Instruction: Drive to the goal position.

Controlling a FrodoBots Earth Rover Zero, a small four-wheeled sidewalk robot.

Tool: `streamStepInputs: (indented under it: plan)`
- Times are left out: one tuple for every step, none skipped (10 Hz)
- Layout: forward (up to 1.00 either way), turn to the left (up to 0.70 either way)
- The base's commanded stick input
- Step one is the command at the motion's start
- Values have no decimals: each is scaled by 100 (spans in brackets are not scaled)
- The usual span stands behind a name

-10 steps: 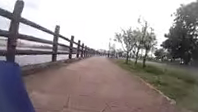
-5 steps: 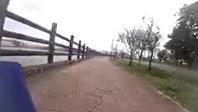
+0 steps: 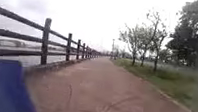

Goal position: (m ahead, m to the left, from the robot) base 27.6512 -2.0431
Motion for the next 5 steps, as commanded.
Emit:
streamStepInputs:
  plan:
    - [85,-1]
    - [85,-21]
    - [85,-30]
    - [85,-34]
    - [85,-34]
